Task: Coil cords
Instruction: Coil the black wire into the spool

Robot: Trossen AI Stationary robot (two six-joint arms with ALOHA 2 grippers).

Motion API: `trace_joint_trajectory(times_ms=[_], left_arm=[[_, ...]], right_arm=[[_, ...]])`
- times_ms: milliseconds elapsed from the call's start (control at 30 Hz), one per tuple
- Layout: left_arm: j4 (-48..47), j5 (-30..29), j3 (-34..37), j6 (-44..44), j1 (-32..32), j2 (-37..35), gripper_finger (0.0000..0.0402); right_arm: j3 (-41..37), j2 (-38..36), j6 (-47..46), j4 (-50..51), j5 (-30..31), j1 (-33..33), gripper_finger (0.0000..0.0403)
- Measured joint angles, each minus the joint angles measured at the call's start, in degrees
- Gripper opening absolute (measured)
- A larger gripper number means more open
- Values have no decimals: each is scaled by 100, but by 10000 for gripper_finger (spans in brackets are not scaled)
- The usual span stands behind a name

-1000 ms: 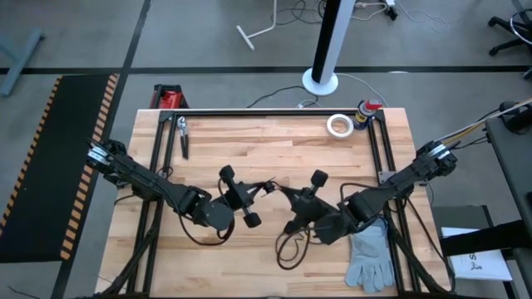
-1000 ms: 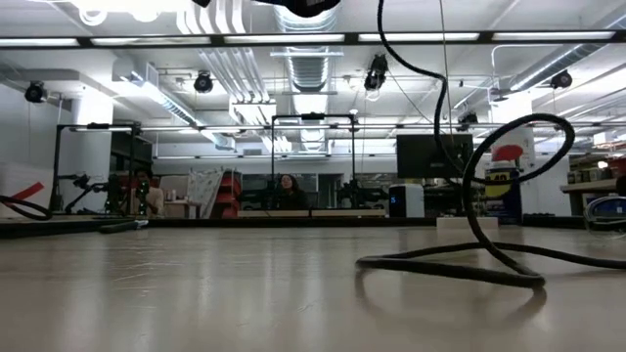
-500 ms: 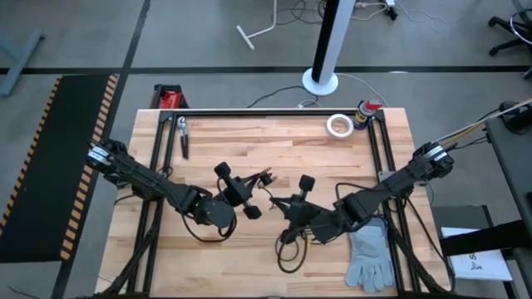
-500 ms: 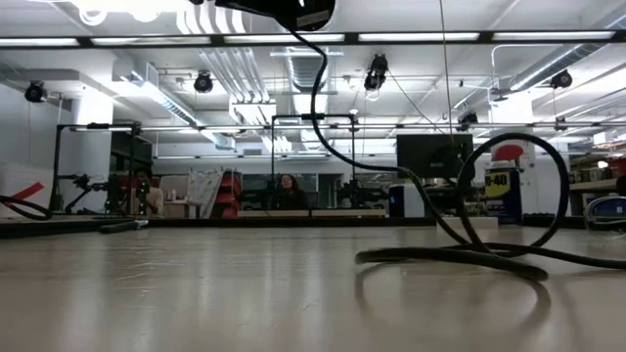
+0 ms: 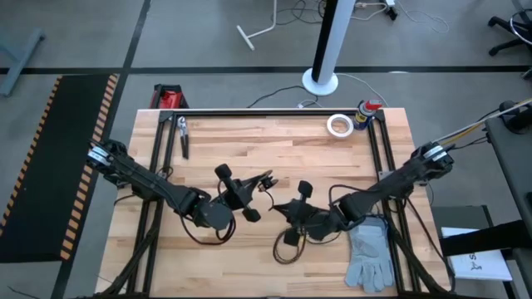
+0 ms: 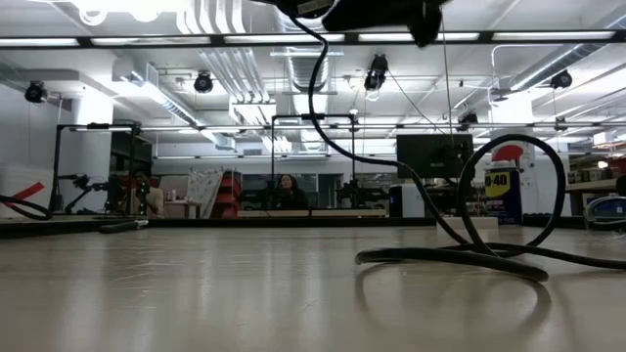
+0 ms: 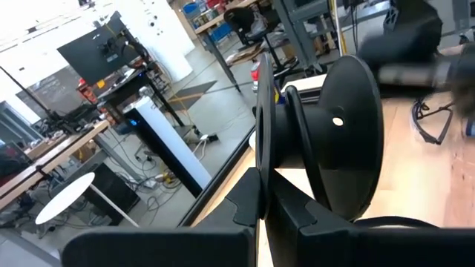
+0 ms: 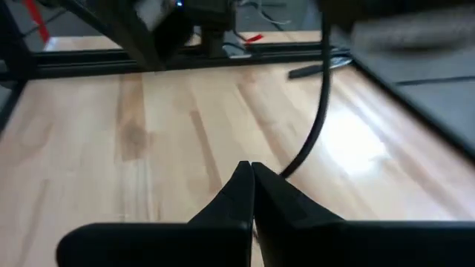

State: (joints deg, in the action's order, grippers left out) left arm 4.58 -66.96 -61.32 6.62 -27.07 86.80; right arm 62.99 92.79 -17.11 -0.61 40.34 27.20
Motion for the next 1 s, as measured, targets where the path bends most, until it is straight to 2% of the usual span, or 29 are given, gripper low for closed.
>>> trace_joint_trajectory(times_ms=[200,333,500,633,767,1000], left_arm=[[57,0,0,45,-43,0,0],[199,5,0,76,-65,0,0],[473,48,0,245,-65,2,0],[699,61,0,389,-96,4,0],[793,151,0,455,-100,4,0],[883,157,0,509,-100,4,0]], right_arm=[[-812,-73,-428,-945,-472,-124,19],[-1109,-91,-905,-1198,-491,-124,65],[-1365,-2,-686,-2839,-928,-133,127],[-1389,2,-561,-2907,-803,-172,158],[-1389,4,-550,-2997,-770,-232,163],[-1393,7,-535,-2674,-721,-288,147]])
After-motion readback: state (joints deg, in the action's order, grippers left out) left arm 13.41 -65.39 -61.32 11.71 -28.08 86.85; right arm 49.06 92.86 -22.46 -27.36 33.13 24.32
